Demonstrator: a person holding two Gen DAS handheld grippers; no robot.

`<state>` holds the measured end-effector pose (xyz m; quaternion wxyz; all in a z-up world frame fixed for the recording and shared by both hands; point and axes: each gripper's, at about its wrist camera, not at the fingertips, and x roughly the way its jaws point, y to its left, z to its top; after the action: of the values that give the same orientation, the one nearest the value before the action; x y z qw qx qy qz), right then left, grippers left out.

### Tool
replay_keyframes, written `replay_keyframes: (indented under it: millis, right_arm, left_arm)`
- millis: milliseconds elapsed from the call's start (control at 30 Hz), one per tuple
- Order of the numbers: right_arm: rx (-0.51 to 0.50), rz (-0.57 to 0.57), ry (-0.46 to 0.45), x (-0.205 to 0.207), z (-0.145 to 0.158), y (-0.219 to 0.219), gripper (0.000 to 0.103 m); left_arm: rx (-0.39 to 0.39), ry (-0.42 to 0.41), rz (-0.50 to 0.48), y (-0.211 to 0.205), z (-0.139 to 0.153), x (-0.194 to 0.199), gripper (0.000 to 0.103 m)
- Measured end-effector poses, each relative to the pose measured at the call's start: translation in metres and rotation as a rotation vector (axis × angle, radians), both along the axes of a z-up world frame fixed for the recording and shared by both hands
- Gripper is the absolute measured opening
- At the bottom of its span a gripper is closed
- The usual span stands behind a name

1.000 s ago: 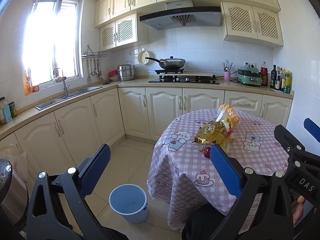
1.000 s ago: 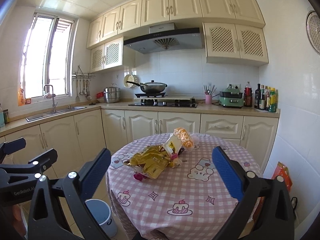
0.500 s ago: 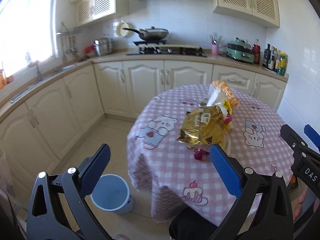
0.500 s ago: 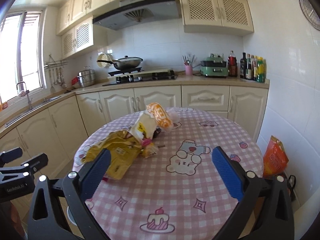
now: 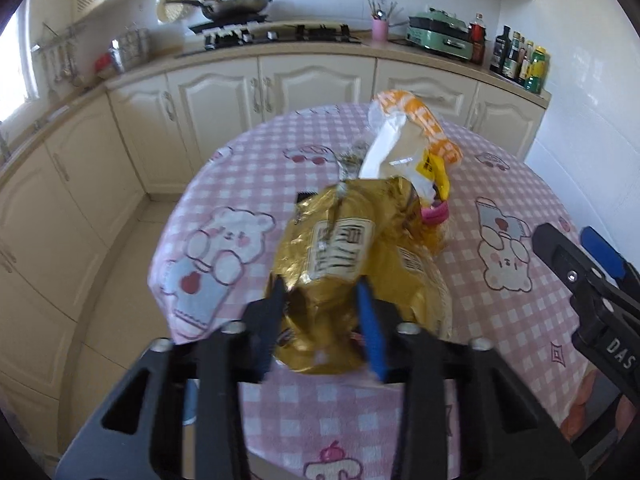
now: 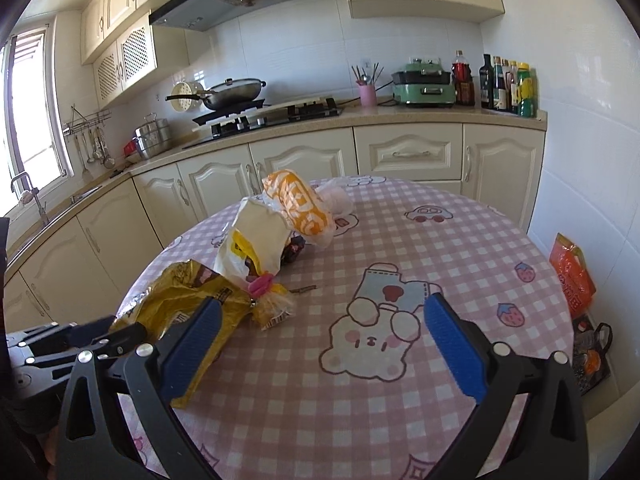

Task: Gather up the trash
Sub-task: 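Reach the left tool to the gold chip bag and close on it, then carry the gold bag to the blue bucket while the right tool grasps the pink wrapper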

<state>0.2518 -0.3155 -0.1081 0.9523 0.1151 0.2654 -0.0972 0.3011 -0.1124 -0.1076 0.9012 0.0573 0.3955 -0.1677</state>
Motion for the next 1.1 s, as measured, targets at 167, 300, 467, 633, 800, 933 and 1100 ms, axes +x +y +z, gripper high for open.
replay_keyframes:
  millis: [167,300,467,633,800,933,1100]
  right_arm:
    - [0.027,0.019,-0.002,0.014,0.001,0.000,0.098]
    - [0.030,0.035,-0.006,0.025,0.004,0.005,0.098]
    - [-0.002,0.083,0.094,0.062,-0.006,0.017,0.099]
    - [-0.039,0.134,0.203,0.101,-0.023,0.030,0.044]
    - [-0.041,0.145,0.209,0.097,-0.026,0.031,0.022]
    - [-0.050,0.123,0.108,0.071,0.002,0.034,0.022]
    - [-0.022,0.205,-0.016,0.049,0.046,0.060,0.022]
  left_arm:
    - [-0.081,-0.014,-0.012,0.010,0.007,0.000,0.002]
    - [-0.172,-0.071,0.019,0.031,0.027,-0.005,0.001]
    - [-0.229,-0.154,0.092,0.056,0.044,-0.008,0.001]
    - [-0.211,-0.173,0.164,0.074,0.042,-0.003,0.001]
    - [-0.233,-0.150,0.199,0.098,0.035,-0.002,0.001]
    - [-0.258,-0.142,0.219,0.117,0.032,-0.004,0.001]
    - [-0.279,-0.135,0.272,0.150,0.026,-0.006,0.001]
